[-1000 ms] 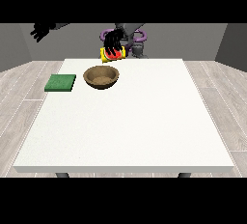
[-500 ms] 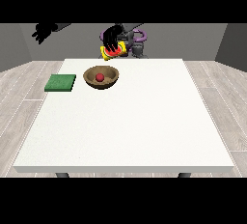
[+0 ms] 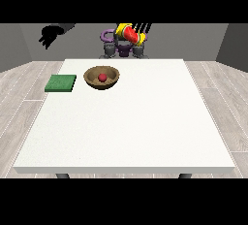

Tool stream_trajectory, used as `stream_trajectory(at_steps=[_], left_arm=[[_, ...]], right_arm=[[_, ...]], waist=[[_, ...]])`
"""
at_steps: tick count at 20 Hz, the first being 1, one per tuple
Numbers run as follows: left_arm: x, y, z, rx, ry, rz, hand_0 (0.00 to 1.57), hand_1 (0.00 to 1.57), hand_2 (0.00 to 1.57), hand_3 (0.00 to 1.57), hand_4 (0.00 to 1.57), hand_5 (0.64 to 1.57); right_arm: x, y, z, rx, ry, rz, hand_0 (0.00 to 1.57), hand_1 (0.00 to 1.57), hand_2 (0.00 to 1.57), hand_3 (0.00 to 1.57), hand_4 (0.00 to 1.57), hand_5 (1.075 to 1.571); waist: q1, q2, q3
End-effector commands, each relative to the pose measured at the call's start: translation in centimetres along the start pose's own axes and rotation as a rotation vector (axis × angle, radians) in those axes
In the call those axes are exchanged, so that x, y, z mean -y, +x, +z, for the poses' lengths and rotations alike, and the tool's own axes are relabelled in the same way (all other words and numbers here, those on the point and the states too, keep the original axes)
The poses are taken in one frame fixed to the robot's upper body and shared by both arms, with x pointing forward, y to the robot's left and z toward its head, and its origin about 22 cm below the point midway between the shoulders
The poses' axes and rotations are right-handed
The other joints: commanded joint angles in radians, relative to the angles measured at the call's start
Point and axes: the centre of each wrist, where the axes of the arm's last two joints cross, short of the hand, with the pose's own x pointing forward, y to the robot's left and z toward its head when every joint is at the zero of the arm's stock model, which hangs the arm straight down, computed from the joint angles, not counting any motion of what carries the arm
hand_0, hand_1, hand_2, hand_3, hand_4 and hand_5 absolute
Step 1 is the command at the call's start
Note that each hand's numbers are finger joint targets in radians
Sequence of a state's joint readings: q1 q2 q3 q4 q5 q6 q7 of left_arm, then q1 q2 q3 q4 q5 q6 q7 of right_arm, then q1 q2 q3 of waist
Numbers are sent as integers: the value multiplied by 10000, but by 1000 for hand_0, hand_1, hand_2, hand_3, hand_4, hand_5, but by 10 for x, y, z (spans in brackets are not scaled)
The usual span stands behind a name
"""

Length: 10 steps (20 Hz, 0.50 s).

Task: Pick the cup and pour the ball into the bowl, then pick the bowl and place it on the pad

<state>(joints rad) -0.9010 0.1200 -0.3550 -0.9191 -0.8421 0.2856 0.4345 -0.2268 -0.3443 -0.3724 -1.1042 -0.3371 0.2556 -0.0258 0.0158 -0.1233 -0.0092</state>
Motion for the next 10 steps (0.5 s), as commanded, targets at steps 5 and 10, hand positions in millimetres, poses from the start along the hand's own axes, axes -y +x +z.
stream_trajectory(at_steps=[5, 10], left_arm=[[-82, -56, -17, -749, 676, 7995, 0, 0, 0, 0, 1065, 1571], [-140, -114, -22, 457, 125, 10078, 0, 0, 0, 0, 1057, 1566]], right_arm=[[-16, -17, 2, -264, -813, 42, 0, 0, 0, 0, 774, 1556], [-33, -49, 13, -72, -1209, -419, 0, 0, 0, 0, 719, 1566]], waist=[[1192, 530, -27], [1691, 1257, 65]])
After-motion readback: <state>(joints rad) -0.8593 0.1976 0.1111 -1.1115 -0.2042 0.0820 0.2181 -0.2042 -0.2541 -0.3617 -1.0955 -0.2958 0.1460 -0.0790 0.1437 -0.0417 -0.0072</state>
